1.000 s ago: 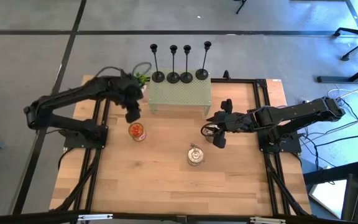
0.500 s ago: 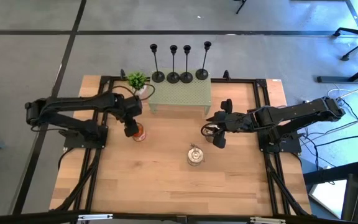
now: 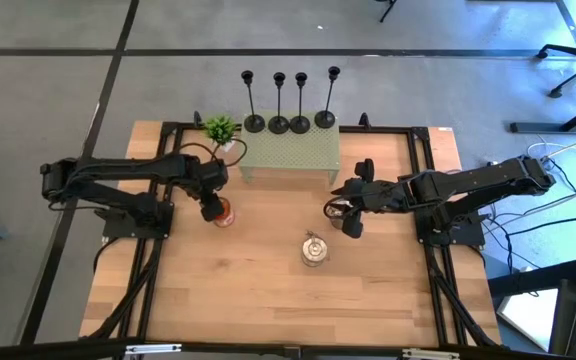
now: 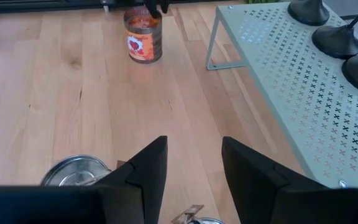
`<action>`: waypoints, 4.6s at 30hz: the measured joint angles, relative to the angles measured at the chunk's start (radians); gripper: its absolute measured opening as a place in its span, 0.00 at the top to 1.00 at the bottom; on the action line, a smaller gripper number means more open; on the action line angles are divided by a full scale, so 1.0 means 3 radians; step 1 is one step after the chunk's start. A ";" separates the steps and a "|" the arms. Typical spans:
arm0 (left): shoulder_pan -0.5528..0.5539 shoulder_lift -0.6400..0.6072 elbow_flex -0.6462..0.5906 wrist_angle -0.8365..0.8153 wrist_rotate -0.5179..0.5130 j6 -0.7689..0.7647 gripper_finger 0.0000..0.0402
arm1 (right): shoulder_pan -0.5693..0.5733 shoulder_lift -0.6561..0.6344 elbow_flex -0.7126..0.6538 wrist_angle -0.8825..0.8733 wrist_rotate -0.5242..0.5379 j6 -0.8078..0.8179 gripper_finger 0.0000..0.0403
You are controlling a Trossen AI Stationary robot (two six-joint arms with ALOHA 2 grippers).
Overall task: Pick & Place candle stick holders
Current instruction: Put the orange scented candle on the shelf, then put the brown scented candle on the shelf aligned with the orange scented candle
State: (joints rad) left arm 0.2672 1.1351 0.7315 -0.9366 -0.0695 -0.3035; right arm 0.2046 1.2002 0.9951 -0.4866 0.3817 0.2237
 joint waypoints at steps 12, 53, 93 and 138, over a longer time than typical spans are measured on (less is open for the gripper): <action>-0.0066 0.0000 -0.0018 0.0214 0.0137 0.0256 0.97 | 0.0000 0.0000 0.0000 -0.0001 0.0000 -0.0014 0.61; 0.0622 0.0649 0.1755 0.0406 -0.0819 0.1010 0.99 | -0.0001 0.0000 0.0000 0.0003 0.0001 -0.0014 0.61; 0.0560 0.0427 0.1744 0.0691 -0.0729 0.1235 0.85 | -0.0003 0.0000 0.0000 0.0147 0.0008 -0.0092 0.61; -0.1433 0.0092 0.0364 0.1928 -0.0237 0.0613 0.85 | 0.0103 0.1387 0.0011 0.0300 -0.1060 0.0976 0.71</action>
State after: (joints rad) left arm -0.1625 1.1625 0.8406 -0.3580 -0.1406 -0.1196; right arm 0.2356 1.6163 0.9985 -0.3965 0.0635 0.5165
